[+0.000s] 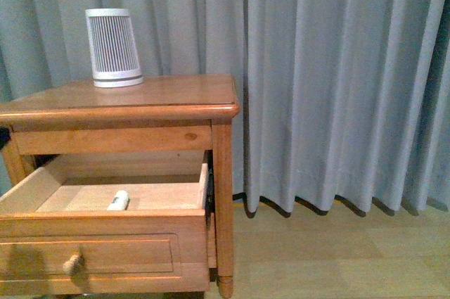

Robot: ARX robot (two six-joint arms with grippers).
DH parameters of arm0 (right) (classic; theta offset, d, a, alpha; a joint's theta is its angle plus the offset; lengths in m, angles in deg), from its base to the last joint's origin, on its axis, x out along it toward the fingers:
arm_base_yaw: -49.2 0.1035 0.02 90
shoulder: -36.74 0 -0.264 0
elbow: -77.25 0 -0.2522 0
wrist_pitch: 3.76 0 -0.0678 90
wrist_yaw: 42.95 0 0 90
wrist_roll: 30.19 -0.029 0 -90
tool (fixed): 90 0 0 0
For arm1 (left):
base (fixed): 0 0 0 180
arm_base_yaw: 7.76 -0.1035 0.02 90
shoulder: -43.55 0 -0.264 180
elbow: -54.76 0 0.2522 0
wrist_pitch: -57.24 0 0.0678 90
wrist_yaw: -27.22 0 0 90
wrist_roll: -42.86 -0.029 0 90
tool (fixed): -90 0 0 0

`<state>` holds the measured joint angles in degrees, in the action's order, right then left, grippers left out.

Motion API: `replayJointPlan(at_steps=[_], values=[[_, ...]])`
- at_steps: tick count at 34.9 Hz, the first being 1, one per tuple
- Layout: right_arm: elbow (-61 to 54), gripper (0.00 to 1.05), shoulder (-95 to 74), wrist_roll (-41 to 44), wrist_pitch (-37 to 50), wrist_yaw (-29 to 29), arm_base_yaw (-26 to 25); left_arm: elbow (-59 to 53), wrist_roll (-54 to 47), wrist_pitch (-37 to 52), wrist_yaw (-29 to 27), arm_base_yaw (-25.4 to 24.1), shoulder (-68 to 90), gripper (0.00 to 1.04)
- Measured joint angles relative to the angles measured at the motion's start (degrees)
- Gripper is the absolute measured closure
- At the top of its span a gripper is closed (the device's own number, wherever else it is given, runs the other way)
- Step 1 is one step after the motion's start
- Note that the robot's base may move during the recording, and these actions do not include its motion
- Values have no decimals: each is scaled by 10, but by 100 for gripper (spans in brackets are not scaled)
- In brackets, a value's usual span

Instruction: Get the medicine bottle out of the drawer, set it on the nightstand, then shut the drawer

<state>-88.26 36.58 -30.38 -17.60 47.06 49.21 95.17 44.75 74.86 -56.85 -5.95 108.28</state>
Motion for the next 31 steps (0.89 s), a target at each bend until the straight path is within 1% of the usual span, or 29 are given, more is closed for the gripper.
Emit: replayJointPlan(at_steps=[4,8,12,13,14,15,18,21,23,24,27,29,31], values=[[0,7,0,0,0,0,0,-17,16,-59,-23,16,-113,7],[0,7,0,0,0,0,0,-42,27,-108,-60,32,-207,7],[0,7,0,0,0,0,0,-70,40,-157,-68,47,-284,7],[0,7,0,0,0,0,0,-72,36,-157,-84,52,-294,9],[0,7,0,0,0,0,0,-75,26,-154,-109,54,-300,14],[0,7,0,0,0,0,0,-82,15,-151,-121,53,-306,19],[0,7,0,0,0,0,0,-106,2,-147,-122,49,-322,32],[0,7,0,0,0,0,0,-133,-6,-145,-111,40,-340,46],[0,7,0,0,0,0,0,-146,-8,-145,-73,13,-352,55],[0,7,0,0,0,0,0,-150,-10,-145,-68,4,-356,59],[0,7,0,0,0,0,0,-166,-10,-145,-65,-14,-374,73],[0,7,0,0,0,0,0,-176,-12,-145,-61,-15,-385,82],[0,7,0,0,0,0,0,-187,-12,-145,-60,-15,-398,94]])
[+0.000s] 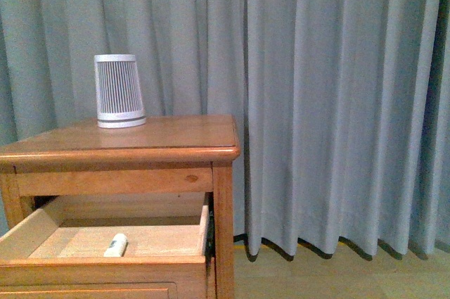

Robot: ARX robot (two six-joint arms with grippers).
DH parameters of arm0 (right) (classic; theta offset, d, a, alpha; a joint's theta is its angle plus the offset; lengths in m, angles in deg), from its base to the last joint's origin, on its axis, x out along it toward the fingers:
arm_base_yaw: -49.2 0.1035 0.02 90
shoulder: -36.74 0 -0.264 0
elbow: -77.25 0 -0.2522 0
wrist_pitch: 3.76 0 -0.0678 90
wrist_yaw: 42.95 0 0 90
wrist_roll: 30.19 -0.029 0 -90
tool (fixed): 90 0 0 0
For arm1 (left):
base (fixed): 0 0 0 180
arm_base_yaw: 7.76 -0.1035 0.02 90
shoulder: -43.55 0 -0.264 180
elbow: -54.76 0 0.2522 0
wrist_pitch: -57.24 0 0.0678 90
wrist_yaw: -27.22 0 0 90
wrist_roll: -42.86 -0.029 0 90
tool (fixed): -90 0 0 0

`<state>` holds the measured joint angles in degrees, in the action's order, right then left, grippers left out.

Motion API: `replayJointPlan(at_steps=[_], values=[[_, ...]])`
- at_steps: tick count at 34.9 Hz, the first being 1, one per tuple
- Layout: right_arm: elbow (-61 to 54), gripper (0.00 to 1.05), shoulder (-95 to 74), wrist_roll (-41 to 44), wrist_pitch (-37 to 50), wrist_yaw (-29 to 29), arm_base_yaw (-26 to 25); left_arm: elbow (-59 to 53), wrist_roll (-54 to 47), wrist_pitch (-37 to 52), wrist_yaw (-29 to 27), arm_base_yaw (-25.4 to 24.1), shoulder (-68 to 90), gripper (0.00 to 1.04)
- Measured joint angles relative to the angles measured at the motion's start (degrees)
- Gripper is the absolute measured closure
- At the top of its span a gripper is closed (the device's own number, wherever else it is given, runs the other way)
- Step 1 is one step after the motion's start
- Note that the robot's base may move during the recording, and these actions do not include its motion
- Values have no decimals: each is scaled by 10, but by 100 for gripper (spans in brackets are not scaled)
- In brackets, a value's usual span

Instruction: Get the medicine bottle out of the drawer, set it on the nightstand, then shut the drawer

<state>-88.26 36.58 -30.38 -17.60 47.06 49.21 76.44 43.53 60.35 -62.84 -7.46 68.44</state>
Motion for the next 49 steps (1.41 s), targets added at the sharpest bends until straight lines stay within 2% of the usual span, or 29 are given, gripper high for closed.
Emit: replayJointPlan(at_steps=[1,2,28,31,41,42,49], values=[[0,7,0,0,0,0,0,-6,0,0,0,0,-7,101],[0,7,0,0,0,0,0,-10,-1,-2,0,0,-13,102],[0,7,0,0,0,0,0,-74,-2,-67,0,0,-149,102],[0,7,0,0,0,0,0,-74,-2,-158,0,0,-222,102],[0,7,0,0,0,0,0,-74,-2,-168,0,0,-245,102],[0,7,0,0,0,0,0,-74,-2,-168,0,0,-245,99],[0,7,0,0,0,-2,0,-74,-2,-168,2,0,-245,64]])
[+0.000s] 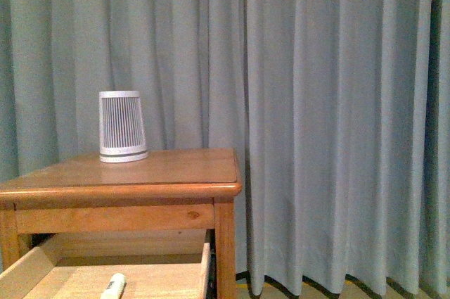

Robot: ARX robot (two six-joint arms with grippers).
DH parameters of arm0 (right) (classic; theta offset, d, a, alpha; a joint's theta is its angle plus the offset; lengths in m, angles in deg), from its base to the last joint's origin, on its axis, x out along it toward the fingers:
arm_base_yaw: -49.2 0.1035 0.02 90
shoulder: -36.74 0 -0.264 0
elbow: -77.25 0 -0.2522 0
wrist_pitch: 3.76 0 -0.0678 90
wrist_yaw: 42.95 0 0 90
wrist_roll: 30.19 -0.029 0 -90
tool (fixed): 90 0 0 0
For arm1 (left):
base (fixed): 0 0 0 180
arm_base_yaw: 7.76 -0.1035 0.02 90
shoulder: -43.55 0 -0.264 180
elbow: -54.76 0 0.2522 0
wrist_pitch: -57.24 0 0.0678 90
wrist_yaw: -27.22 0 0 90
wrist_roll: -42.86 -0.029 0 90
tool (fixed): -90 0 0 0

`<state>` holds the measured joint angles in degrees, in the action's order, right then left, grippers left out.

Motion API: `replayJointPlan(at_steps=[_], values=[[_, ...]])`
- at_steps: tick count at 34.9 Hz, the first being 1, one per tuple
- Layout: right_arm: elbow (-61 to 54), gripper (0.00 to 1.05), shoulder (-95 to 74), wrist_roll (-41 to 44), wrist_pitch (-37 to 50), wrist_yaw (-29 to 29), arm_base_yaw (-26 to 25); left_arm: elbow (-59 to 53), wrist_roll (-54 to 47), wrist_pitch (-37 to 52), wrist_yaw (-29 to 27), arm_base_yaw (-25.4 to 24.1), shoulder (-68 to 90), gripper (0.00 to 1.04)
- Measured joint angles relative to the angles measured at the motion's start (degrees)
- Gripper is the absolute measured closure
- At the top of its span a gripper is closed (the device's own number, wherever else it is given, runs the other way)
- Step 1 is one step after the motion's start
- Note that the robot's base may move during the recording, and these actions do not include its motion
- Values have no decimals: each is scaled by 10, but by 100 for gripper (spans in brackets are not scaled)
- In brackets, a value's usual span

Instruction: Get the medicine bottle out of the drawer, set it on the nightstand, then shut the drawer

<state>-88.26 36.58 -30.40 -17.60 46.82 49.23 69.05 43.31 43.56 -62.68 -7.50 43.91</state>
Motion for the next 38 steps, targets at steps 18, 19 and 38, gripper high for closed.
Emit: replayJointPlan(at_steps=[18,19,38], values=[[0,7,0,0,0,1,0,0,-2,-1,-1,0,-1,7],[0,7,0,0,-1,2,0,0,-2,-1,0,0,-1,7],[97,7,-302,-73,122,-281,53,0,-2,-2,-3,0,-2,7]])
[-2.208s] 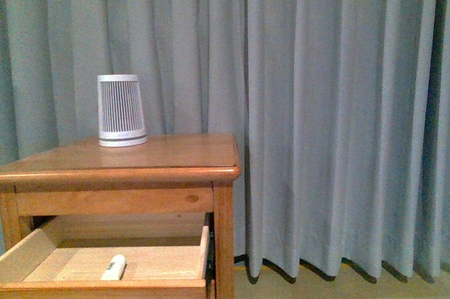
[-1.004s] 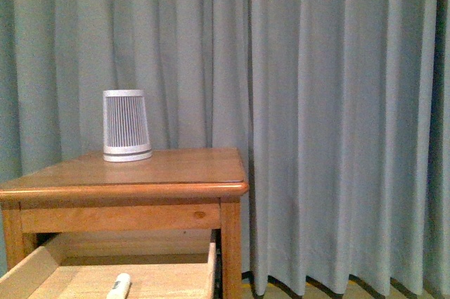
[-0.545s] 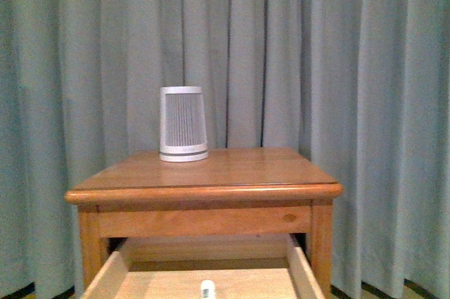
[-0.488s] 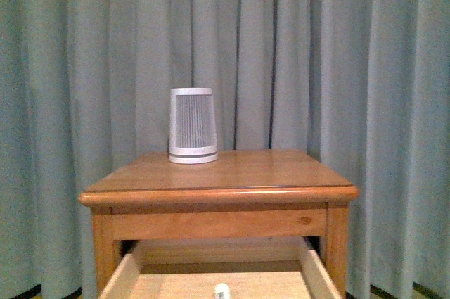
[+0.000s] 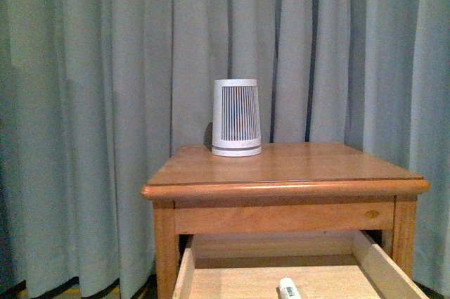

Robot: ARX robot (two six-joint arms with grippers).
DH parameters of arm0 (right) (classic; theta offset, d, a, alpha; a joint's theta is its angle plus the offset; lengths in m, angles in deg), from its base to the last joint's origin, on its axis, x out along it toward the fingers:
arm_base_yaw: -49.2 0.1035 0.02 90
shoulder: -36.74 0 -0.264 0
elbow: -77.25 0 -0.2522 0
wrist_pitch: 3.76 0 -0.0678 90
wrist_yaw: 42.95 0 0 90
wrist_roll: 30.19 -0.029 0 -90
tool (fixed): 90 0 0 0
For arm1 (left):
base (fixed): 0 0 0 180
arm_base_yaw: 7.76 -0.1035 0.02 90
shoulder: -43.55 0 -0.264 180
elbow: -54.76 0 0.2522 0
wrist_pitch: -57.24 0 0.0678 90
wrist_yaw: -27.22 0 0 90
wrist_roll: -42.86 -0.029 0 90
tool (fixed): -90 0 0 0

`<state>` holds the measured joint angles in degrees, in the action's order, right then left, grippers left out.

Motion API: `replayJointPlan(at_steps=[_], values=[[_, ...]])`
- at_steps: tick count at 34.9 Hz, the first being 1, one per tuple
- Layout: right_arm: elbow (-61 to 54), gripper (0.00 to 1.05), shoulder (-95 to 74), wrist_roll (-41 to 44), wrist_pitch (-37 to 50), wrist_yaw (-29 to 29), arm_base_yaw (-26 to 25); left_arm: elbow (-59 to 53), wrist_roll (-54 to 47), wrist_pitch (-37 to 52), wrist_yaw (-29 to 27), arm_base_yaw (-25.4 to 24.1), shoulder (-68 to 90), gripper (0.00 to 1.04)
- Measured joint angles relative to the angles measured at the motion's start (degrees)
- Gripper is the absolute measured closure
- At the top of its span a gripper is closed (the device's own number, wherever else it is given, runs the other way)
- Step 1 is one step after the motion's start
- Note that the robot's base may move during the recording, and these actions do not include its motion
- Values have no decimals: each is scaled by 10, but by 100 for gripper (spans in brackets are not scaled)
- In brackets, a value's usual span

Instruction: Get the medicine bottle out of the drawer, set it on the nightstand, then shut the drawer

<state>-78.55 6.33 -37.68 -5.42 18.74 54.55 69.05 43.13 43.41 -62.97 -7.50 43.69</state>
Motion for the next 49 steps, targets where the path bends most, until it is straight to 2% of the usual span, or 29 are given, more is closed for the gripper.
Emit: replayJointPlan(at_steps=[2,7,14,19,37,49], values=[[42,7,-78,-6,37,17,-4,0,0,0,2,0,0,7],[152,7,-251,-18,49,55,0,0,0,0,1,0,0,7],[350,7,-512,-38,-12,134,46,0,0,0,1,0,0,7],[449,7,-634,-39,-32,159,67,0,0,0,1,0,0,7],[648,7,-903,-45,-52,172,96,0,0,0,1,0,0,7],[785,7,-1032,-49,-80,157,111,0,0,0,1,0,0,7]])
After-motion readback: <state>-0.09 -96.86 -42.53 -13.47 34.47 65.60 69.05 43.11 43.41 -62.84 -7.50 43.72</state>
